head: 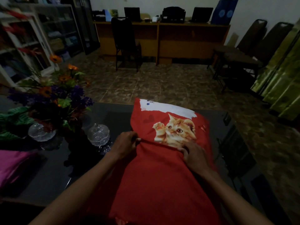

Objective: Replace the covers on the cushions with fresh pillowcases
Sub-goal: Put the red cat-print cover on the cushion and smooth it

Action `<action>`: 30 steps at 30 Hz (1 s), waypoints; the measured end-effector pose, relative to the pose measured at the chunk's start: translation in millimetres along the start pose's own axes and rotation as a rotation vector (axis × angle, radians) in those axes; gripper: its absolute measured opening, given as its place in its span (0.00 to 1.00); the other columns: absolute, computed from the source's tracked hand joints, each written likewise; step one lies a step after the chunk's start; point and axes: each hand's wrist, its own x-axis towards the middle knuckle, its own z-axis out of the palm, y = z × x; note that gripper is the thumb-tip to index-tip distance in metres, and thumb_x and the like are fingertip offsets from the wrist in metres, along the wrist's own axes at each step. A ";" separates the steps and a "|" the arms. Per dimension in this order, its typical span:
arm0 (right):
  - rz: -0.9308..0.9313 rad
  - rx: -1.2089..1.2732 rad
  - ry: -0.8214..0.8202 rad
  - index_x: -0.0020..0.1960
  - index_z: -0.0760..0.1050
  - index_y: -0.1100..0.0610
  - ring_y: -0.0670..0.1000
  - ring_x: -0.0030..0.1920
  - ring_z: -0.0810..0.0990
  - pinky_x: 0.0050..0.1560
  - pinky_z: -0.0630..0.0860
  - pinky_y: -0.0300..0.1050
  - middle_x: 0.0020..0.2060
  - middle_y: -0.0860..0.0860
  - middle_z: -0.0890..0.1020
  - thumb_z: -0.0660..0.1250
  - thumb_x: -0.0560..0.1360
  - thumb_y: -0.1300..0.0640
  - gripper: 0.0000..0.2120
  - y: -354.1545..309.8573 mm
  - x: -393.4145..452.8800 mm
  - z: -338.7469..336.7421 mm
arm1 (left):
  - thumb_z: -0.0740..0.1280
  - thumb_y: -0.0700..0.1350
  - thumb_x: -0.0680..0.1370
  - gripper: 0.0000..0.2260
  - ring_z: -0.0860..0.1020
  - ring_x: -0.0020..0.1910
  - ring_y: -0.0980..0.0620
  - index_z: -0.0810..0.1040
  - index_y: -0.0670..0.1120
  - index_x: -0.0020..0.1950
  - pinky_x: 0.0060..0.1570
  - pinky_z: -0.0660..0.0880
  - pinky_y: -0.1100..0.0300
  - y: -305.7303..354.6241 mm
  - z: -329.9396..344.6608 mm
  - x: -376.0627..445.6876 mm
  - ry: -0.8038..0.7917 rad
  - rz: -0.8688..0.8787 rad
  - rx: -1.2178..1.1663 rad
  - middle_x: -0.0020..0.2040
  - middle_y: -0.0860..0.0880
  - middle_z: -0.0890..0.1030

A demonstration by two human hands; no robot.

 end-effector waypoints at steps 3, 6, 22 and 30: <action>0.009 0.123 0.006 0.47 0.82 0.49 0.47 0.44 0.80 0.46 0.76 0.45 0.43 0.43 0.80 0.74 0.75 0.48 0.06 -1.2 -2.3 -3.3 | 0.71 0.48 0.77 0.10 0.81 0.38 0.43 0.79 0.44 0.40 0.35 0.74 0.51 -6.1 -2.0 -2.1 -0.068 0.003 0.077 0.38 0.44 0.83; 0.035 0.052 -0.053 0.50 0.84 0.48 0.48 0.49 0.79 0.51 0.77 0.47 0.47 0.46 0.82 0.76 0.72 0.42 0.12 -6.2 0.9 -1.8 | 0.72 0.48 0.76 0.06 0.82 0.46 0.40 0.82 0.45 0.47 0.42 0.77 0.51 -3.2 2.8 -3.0 -0.147 -0.023 0.178 0.45 0.42 0.84; 0.066 0.074 -0.100 0.67 0.77 0.48 0.48 0.61 0.77 0.62 0.74 0.47 0.60 0.46 0.78 0.73 0.70 0.35 0.30 -21.1 -9.2 -9.6 | 0.70 0.37 0.72 0.04 0.80 0.35 0.54 0.81 0.46 0.40 0.33 0.72 0.57 45.8 9.9 -15.4 -0.024 0.158 0.002 0.38 0.50 0.83; 0.009 -0.085 -0.038 0.54 0.84 0.49 0.51 0.52 0.81 0.48 0.78 0.47 0.52 0.46 0.80 0.70 0.77 0.50 0.07 -51.5 1.5 -2.2 | 0.70 0.44 0.76 0.04 0.75 0.29 0.61 0.79 0.49 0.40 0.30 0.71 0.56 40.0 1.4 -19.5 -0.194 0.221 0.020 0.31 0.57 0.78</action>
